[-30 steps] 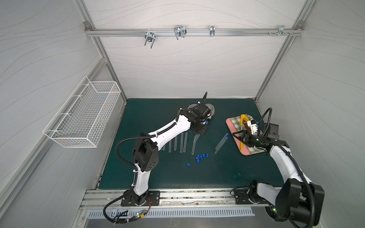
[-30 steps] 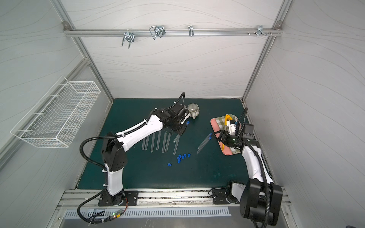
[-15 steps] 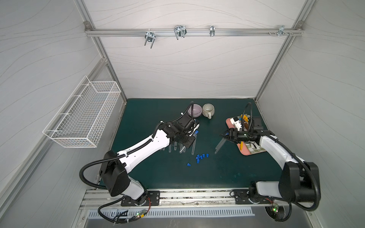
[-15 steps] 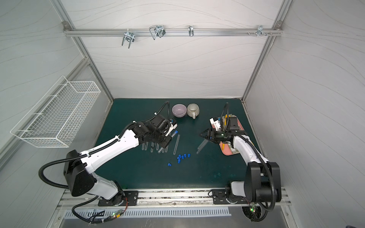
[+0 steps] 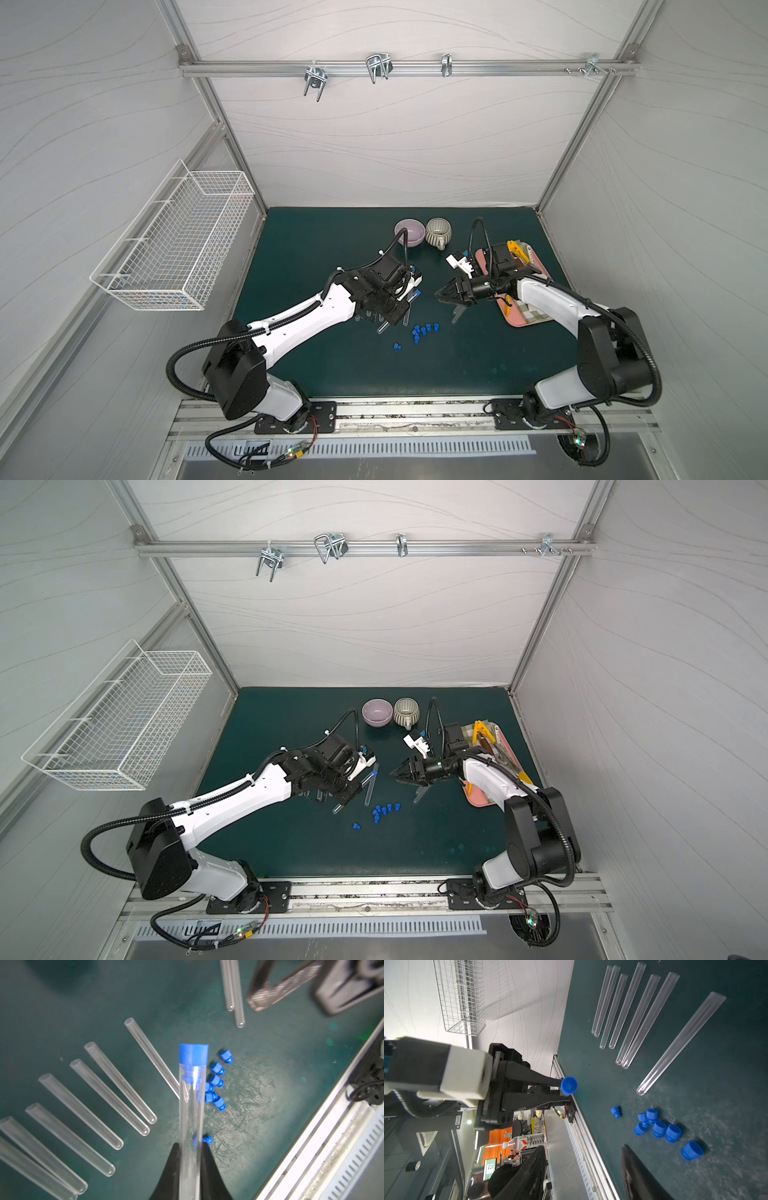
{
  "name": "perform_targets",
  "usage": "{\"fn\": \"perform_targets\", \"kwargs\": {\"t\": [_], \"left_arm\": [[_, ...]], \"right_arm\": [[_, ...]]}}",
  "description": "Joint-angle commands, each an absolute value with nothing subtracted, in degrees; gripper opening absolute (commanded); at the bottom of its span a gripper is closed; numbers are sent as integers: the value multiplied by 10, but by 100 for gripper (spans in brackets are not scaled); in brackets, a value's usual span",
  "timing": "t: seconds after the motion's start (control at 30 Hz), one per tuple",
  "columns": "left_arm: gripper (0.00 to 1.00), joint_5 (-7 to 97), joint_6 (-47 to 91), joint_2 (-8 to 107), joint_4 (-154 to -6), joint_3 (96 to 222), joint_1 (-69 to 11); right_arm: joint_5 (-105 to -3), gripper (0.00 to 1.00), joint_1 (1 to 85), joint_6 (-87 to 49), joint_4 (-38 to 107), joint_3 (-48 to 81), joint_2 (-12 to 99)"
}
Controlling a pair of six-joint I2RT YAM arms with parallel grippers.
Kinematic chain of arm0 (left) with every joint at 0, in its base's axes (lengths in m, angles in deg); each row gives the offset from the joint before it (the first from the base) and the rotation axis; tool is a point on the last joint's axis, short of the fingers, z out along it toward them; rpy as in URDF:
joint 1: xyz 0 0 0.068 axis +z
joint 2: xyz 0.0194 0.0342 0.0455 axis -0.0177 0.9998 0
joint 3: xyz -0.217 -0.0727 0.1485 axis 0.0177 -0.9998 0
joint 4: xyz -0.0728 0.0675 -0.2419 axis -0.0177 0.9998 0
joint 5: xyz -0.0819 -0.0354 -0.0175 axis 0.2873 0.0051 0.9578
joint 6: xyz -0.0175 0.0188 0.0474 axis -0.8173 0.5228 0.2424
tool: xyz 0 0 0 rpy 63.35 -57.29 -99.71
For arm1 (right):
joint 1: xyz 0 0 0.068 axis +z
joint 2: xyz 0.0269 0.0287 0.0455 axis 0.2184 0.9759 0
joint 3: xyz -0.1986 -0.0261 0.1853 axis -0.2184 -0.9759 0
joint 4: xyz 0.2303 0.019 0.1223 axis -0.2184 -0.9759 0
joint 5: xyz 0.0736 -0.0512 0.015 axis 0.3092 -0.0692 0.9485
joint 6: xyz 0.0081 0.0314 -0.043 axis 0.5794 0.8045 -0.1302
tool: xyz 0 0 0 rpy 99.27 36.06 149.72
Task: Remove stoppers from test tubes
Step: Open the stopper on the test tube.
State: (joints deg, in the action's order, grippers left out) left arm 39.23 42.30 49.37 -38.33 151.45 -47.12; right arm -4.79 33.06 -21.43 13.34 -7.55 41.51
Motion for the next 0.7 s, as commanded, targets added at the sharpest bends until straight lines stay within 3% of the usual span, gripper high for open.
{"fn": "perform_targets", "kwargs": {"t": [0.0,0.67], "left_arm": [[11,415,452,475,-411,1513,-484],[11,424,460,489,-419,1510,-496]], "right_arm": [[-28,56,348,-211,153,-61,433],[-9,32,386,-208,175,-42,475]]}}
